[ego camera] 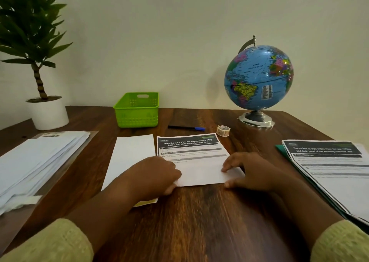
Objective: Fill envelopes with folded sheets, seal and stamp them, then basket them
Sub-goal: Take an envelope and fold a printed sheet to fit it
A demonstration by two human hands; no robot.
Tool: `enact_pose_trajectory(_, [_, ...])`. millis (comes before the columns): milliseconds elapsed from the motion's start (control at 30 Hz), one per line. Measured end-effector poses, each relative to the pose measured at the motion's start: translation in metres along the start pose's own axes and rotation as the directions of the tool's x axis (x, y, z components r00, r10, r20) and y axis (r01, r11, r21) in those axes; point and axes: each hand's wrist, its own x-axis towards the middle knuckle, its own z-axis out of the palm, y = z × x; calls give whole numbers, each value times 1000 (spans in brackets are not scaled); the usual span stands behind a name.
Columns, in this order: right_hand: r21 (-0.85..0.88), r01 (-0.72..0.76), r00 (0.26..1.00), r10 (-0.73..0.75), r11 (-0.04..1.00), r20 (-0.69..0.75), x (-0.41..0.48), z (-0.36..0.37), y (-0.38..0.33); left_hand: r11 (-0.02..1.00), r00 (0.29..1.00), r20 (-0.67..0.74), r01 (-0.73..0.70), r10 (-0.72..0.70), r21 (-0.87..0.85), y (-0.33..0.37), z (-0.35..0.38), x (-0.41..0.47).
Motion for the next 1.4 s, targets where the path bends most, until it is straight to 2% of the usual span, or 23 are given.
enact_pose_trajectory(133, [-41, 13, 1000, -12, 999, 17, -1, 0, 0, 997, 977, -202, -66, 71, 30, 4, 10, -1])
enact_pose_trajectory(200, [-40, 29, 1000, -30, 999, -8, -1, 0, -1, 999, 930, -367, 8, -25, -47, 2, 15, -6])
enact_pose_trajectory(267, [4, 44, 994, -43, 999, -97, 0, 0, -1, 960, 857, -475, 72, -199, -272, -4, 18, -9])
enact_pose_trajectory(367, [159, 76, 956, -26, 984, -291, 0, -1, -3, 774, 743, -472, 97, -474, -625, -12, 20, -10])
enact_pose_trajectory(433, [260, 78, 915, 34, 962, -402, 0, -2, -4, 684, 685, -451, 95, -572, -723, -17, 24, -10])
enact_pose_trajectory(500, [301, 56, 870, 102, 952, -483, 2, -2, -3, 635, 670, -406, 128, -622, -762, -20, 28, -8])
enact_pose_trajectory(600, [230, -25, 859, 139, 973, -494, 6, 0, -1, 609, 733, -273, 236, -623, -757, -24, 38, -7])
enact_pose_trajectory(700, [2, -101, 914, 94, 995, -395, 10, 6, 3, 742, 807, -227, 338, -545, -580, -27, 47, -9])
enact_pose_trajectory(833, [-190, -56, 977, 15, 980, -213, 16, 10, 10, 839, 896, -203, 261, -395, -478, -30, 45, -10])
enact_pose_trajectory(900, [-197, -67, 983, 31, 978, -179, 17, 11, 11, 854, 945, -107, 226, -309, -468, -30, 46, -10])
enact_pose_trajectory(967, [-162, -84, 986, 58, 983, -153, 16, 10, 12, 860, 958, -71, 214, -277, -464, -31, 45, -9])
enact_pose_trajectory(1100, [-141, -84, 996, 80, 986, -33, 10, 8, 9, 893, 948, -157, 195, -278, -406, -33, 41, -8])
enact_pose_trajectory(1200, [-151, -89, 996, 87, 985, -15, 7, 6, 4, 968, 932, -326, 80, -158, -239, -22, 32, -10])
enact_pose_trajectory(1267, [-155, -70, 997, 64, 985, -42, 4, 3, 1, 986, 889, -442, 56, -121, -157, -12, 24, -10])
enact_pose_trajectory(1333, [-119, -35, 994, 21, 992, -111, 2, 1, 0, 947, 822, -516, 83, -241, -310, -5, 18, -9])
enact_pose_trajectory(1400, [8, -5, 969, 7, 1000, -248, -1, -2, -3, 827, 710, -539, 110, -453, -551, -4, 14, -10])
